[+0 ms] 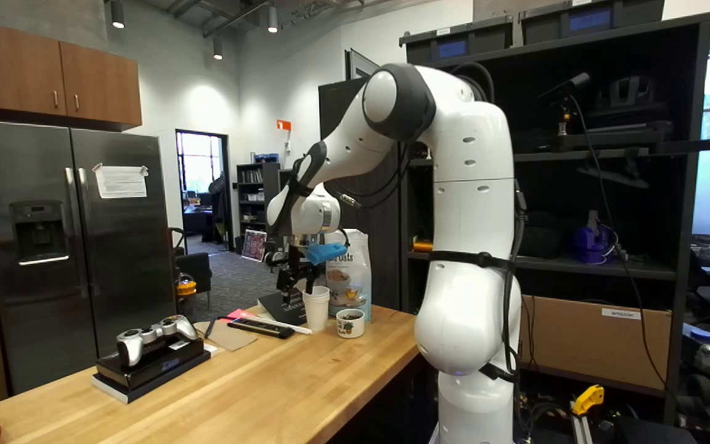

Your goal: Move the cups to the left

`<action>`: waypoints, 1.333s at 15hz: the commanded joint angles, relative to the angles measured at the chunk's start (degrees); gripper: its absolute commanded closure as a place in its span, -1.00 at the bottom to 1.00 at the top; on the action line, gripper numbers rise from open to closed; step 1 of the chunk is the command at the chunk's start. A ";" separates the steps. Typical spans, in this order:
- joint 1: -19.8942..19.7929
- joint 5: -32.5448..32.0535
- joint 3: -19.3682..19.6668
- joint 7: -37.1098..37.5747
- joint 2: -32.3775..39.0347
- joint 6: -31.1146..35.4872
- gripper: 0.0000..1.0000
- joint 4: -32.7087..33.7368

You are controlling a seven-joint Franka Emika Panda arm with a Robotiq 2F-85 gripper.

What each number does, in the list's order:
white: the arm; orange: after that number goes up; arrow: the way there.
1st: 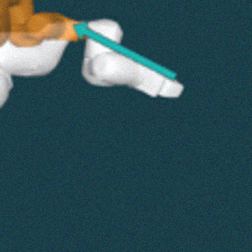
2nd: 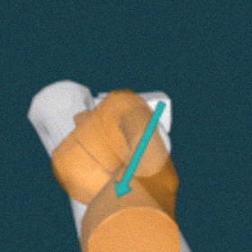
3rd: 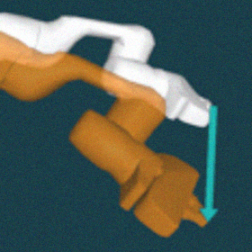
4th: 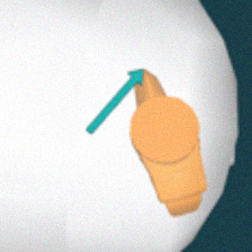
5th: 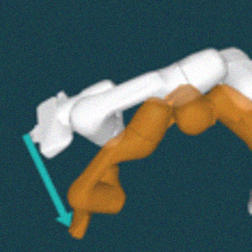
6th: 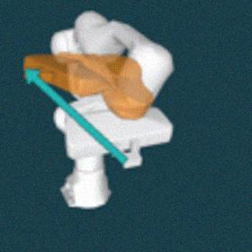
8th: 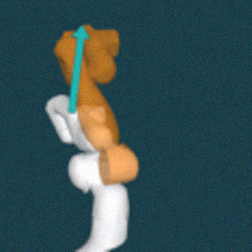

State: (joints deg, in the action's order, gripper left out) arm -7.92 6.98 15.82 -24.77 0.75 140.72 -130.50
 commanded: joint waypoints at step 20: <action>-3.55 -9.96 -1.89 7.96 4.55 -0.76 0.24 -0.09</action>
State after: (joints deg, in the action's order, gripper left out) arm -10.33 -1.14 14.78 -18.38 5.81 140.64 -130.71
